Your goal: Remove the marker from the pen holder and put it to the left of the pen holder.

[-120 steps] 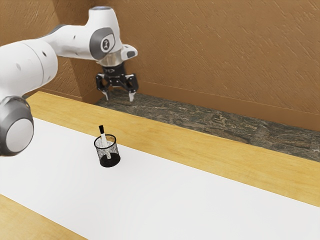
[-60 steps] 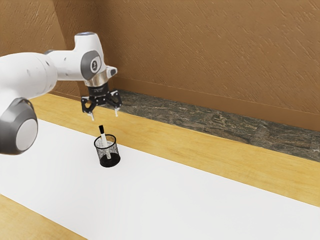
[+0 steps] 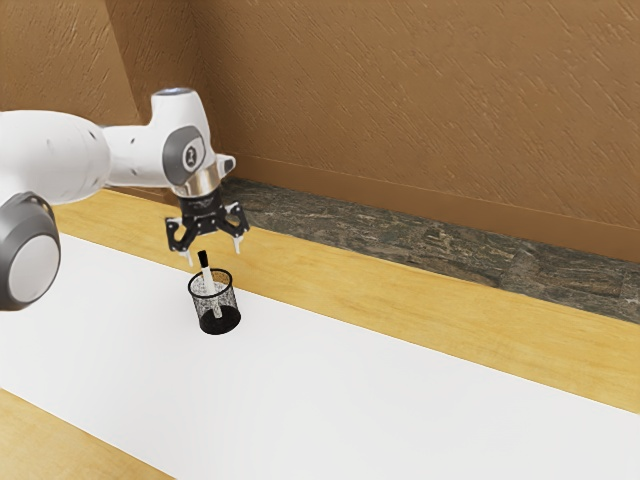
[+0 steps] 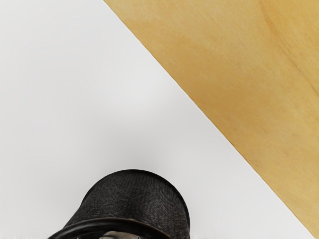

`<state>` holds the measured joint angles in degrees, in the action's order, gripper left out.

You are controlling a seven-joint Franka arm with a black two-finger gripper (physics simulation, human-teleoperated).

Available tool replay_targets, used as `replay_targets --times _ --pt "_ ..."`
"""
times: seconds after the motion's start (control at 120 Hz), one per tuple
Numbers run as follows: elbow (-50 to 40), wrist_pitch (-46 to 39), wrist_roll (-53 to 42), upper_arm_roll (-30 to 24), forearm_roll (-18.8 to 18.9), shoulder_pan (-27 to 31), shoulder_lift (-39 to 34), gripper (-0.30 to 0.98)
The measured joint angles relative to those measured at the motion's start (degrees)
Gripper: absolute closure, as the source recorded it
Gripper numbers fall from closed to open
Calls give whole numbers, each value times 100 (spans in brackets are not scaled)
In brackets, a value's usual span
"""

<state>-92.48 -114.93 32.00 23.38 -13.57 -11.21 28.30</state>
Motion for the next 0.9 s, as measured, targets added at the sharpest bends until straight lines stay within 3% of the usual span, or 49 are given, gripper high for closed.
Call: replay_targets --times 0.633,0.9 --pt "-422 -242 318 47 261 0 -174 2" --pt "-431 -260 360 48 233 3 -196 29"
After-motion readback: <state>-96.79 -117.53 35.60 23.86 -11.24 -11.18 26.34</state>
